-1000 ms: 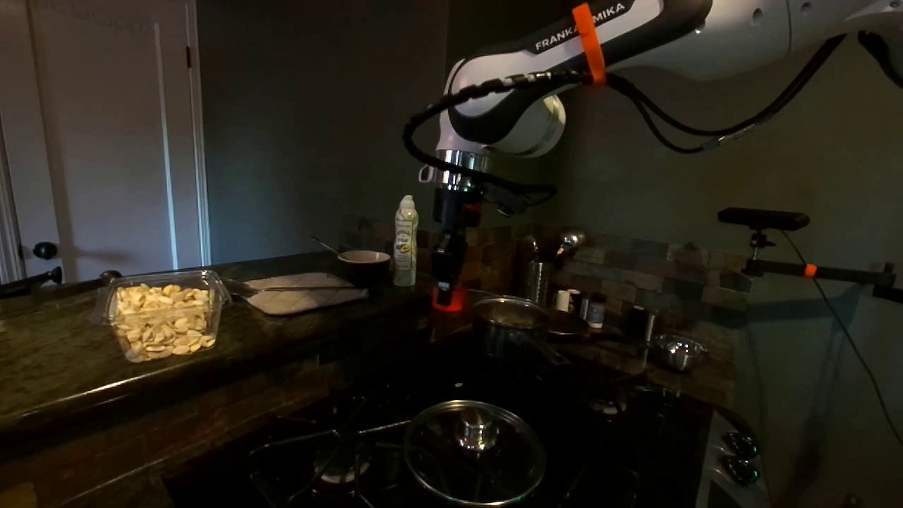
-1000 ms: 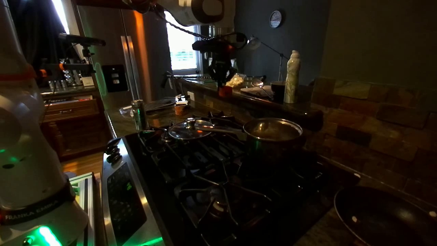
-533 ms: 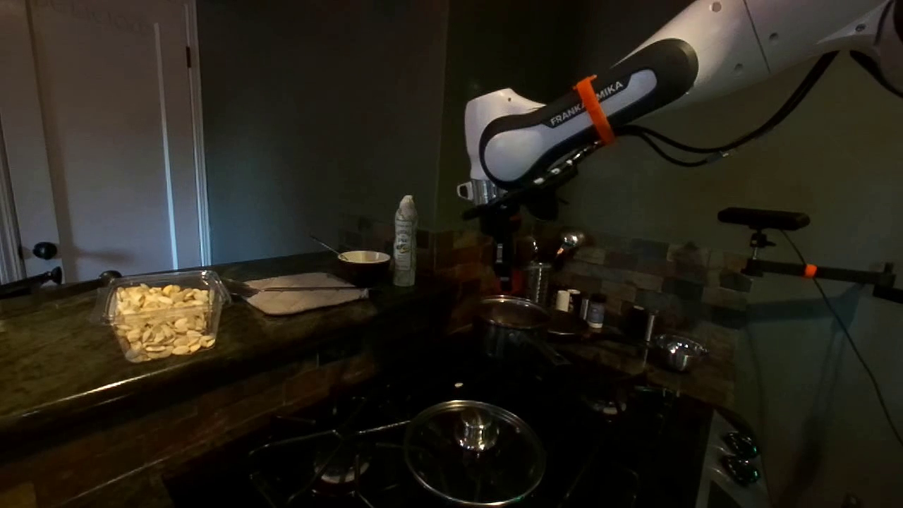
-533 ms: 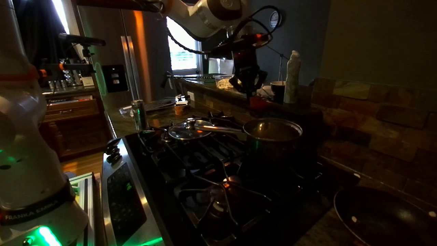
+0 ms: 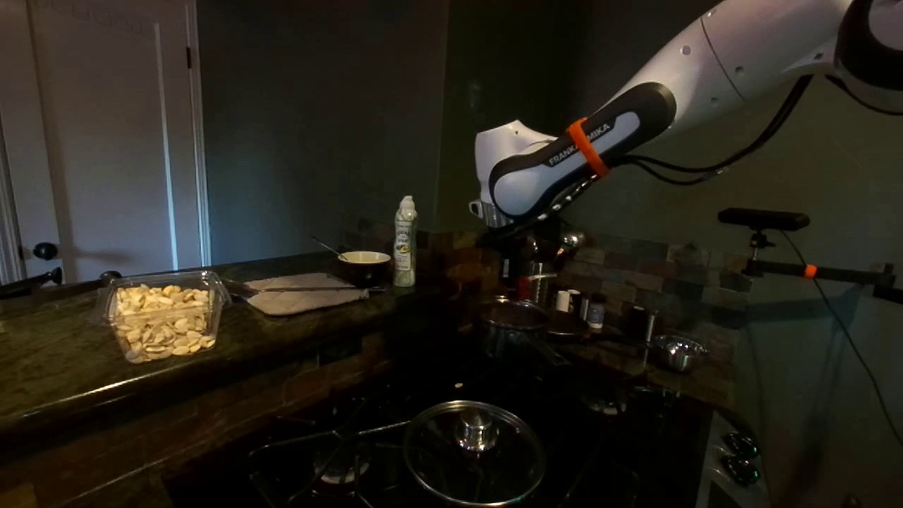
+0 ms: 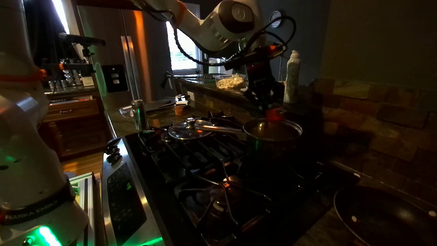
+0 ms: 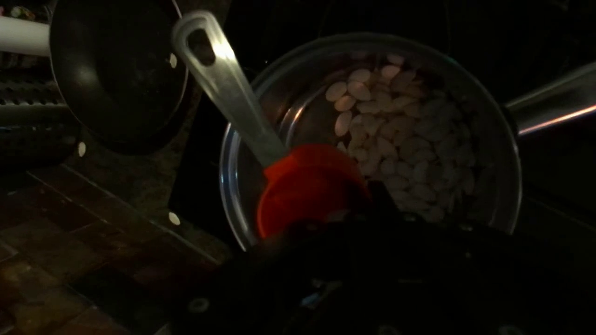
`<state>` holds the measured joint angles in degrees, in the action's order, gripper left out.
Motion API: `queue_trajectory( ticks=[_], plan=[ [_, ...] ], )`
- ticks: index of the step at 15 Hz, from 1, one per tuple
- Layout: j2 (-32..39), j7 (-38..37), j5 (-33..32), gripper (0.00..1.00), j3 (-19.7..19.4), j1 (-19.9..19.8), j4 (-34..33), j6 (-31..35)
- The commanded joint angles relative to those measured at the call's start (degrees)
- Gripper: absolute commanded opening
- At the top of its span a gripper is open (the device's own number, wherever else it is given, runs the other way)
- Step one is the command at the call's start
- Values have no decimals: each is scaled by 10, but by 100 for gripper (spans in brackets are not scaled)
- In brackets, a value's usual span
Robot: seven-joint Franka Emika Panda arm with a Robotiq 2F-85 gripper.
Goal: Put the measuring cup in the silver pot on the right.
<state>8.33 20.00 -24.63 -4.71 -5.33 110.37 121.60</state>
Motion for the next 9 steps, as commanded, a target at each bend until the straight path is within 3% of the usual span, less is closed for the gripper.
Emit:
queue_trajectory(
  ticks=[1,9],
  plan=[
    [31,-62,-27,1,-6,4,4,46],
    [68,-94,50,1,0,-5,9,110]
  ],
)
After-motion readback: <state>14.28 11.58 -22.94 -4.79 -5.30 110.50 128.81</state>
